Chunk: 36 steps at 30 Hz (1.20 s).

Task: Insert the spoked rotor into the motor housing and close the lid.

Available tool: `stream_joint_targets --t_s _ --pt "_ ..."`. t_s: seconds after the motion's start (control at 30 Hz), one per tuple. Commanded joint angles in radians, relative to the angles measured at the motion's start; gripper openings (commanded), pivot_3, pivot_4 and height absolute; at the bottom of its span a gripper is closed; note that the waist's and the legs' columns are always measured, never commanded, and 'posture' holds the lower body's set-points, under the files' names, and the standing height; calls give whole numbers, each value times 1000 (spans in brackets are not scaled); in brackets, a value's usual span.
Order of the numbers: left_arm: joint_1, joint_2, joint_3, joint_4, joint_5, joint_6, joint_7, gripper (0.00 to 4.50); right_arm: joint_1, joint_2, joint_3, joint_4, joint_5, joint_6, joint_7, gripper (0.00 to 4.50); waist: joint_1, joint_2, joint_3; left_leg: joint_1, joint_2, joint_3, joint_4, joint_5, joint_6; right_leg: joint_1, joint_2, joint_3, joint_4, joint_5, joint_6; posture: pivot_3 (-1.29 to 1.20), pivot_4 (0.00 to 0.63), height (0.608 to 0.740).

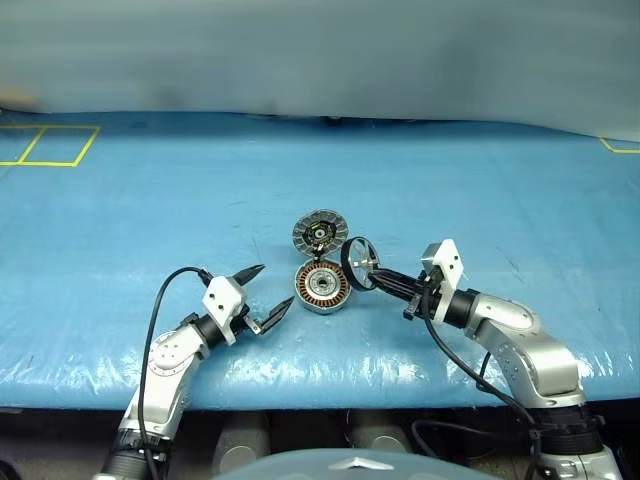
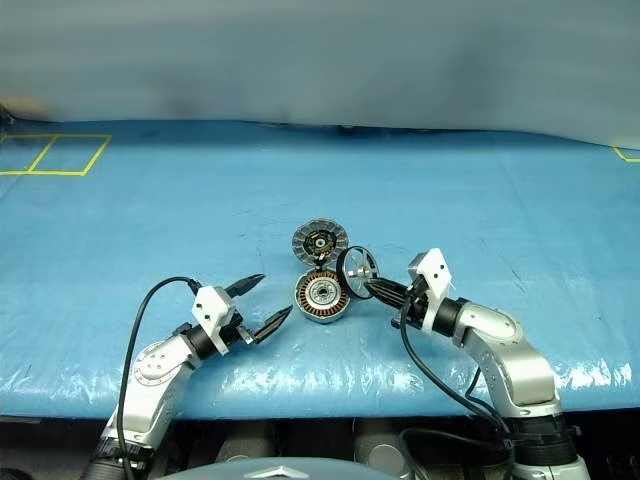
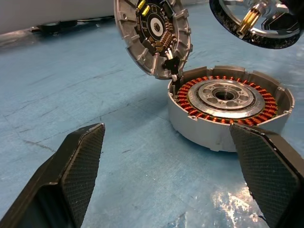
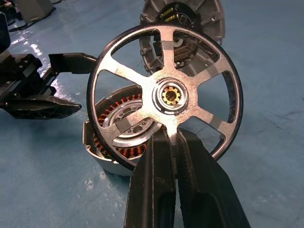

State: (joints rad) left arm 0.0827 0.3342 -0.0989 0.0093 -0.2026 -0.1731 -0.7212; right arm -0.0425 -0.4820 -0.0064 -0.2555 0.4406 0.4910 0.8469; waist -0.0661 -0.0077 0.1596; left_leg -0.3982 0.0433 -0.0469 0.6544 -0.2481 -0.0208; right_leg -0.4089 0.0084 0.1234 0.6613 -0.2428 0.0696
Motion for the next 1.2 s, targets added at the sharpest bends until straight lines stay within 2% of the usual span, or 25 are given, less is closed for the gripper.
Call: stream_joint_targets --t_s 0.03,0.43,1.2 --pt "2 0 -2 -23 -40 21 -26 4500 -41 9 31 -46 18 -16 15 22 -1 0 0 0 0 0 0 0 0 0 0 0 0 0 0 0 150 740" --pt "13 2 3 -36 -54 32 -36 4500 -113 0 136 24 -55 -53 26 22 2 0 0 0 0 0 0 0 0 0 0 0 0 0 0 0 150 740" --pt "26 9 10 -40 -40 16 -17 4500 -129 -28 185 90 -149 -112 40 22 3 0 0 0 0 0 0 0 0 0 0 0 0 0 0 0 150 740"
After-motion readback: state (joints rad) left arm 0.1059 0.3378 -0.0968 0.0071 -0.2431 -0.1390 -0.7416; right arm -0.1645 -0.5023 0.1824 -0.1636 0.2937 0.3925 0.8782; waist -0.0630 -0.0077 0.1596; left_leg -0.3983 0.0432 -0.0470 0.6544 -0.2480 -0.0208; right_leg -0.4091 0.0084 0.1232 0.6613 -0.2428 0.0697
